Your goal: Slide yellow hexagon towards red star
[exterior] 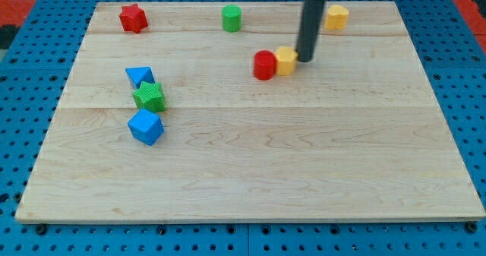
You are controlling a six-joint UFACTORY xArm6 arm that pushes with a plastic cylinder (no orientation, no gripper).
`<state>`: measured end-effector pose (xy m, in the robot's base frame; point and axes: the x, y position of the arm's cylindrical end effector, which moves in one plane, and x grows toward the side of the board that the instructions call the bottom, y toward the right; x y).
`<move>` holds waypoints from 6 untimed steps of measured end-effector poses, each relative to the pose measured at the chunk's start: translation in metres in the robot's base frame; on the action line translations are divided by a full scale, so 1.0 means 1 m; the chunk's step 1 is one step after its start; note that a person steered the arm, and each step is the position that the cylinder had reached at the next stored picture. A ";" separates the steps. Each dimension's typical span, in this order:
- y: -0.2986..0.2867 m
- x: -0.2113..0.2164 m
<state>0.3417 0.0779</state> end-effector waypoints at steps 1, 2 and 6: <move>-0.018 0.062; -0.054 0.081; -0.056 -0.024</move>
